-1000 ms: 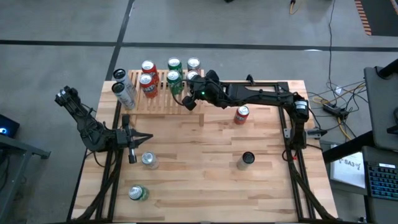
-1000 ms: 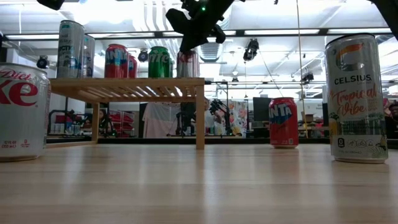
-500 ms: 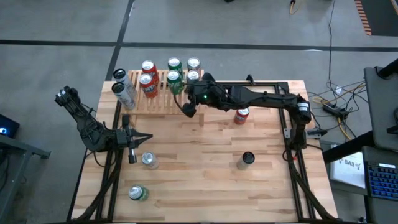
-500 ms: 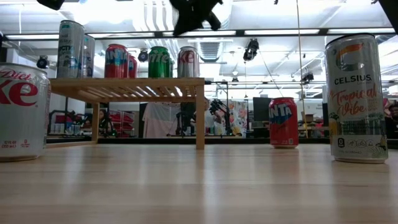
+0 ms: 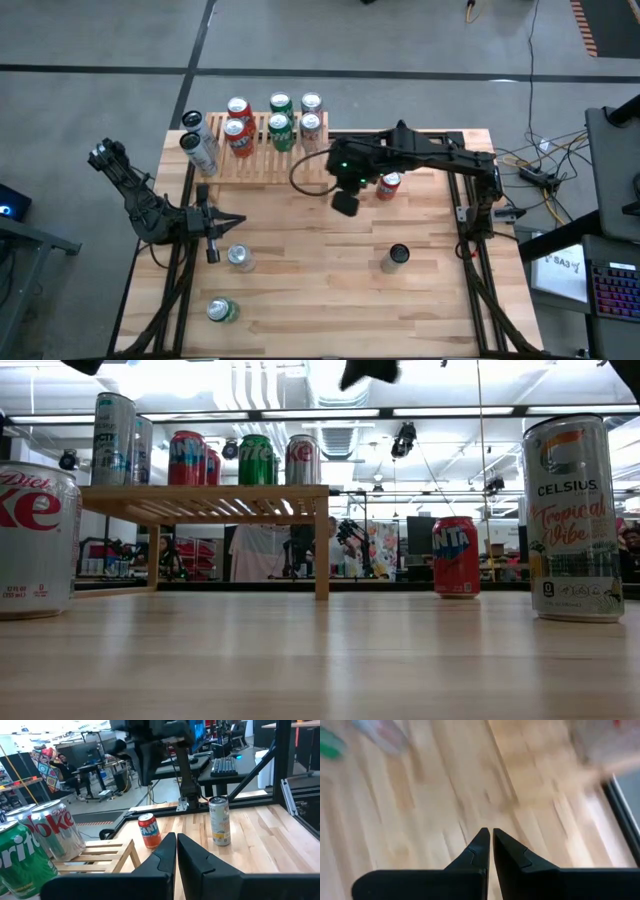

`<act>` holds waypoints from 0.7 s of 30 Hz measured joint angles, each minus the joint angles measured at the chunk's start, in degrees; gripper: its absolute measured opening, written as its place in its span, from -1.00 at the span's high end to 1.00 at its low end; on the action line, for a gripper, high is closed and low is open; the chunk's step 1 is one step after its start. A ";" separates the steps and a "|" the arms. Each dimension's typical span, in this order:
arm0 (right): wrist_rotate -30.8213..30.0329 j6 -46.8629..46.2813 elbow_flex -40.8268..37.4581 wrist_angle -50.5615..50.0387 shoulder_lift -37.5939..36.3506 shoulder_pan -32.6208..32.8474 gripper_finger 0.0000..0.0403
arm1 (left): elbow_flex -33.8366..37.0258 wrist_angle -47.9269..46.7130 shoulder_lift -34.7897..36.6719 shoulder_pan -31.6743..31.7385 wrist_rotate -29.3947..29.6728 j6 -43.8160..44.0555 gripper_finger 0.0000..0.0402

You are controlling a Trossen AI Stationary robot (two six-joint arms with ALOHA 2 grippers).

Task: Place canned beverage on shelf
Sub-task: Put the orange soda can on the shelf aligned with the other orange soda can

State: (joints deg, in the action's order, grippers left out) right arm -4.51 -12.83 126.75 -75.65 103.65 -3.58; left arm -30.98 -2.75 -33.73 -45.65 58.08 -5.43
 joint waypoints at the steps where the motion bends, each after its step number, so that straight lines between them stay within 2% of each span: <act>1: -0.10 -0.75 0.32 -3.28 -0.04 -0.04 0.94 | 0.00 0.25 -0.10 -0.01 0.02 0.00 1.00; 7: -8.64 -3.40 -0.58 -14.48 -0.19 -1.13 0.94 | 0.00 2.91 -0.86 0.00 0.04 1.36 1.00; 13: -7.58 -2.66 -6.45 -14.19 -3.18 -4.82 0.94 | 0.00 8.39 -3.05 0.00 -0.04 2.61 1.00; 21: -7.50 -3.45 -23.00 -10.95 -12.64 -10.51 0.94 | 0.00 10.91 -7.58 -0.02 -0.03 4.95 1.00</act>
State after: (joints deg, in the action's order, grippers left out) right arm -12.01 -16.28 103.75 -86.60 91.01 -14.09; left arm -30.98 8.15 -41.31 -45.67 58.05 -0.48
